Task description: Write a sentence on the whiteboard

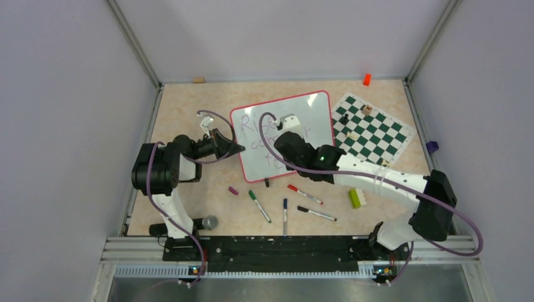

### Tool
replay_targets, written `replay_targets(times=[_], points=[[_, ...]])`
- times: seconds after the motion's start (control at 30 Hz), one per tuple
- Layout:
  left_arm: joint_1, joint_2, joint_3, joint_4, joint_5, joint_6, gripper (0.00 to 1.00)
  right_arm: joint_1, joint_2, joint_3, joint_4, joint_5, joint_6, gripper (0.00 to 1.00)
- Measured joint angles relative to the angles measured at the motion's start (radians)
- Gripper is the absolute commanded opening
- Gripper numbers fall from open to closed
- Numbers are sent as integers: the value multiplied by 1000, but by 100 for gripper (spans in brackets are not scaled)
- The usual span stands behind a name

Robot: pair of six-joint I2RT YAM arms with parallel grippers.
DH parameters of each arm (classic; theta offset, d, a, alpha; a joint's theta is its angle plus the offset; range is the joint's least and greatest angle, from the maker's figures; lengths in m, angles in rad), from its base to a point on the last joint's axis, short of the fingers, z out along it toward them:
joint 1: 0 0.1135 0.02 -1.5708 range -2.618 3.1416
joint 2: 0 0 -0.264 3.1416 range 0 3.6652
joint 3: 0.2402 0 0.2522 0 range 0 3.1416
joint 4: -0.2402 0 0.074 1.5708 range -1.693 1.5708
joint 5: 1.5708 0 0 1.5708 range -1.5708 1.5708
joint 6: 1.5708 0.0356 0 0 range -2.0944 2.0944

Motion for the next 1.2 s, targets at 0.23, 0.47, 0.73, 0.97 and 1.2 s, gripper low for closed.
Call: replay_targets(times=[0.23, 0.47, 0.73, 0.97, 1.2], points=[[0, 0, 0, 0, 0, 0, 0, -31, -5, -7, 13, -2, -10, 0], [0, 0, 0, 0, 1, 0, 0, -36, 43, -7, 15, -2, -11, 0], [0, 0, 0, 0, 1, 0, 0, -45, 63, -14, 14, -1, -10, 0], [0, 0, 0, 0, 1, 0, 0, -58, 86, -14, 15, 11, -10, 0], [1, 0, 0, 0, -1, -4, 0, -59, 105, -14, 23, 15, -25, 0]])
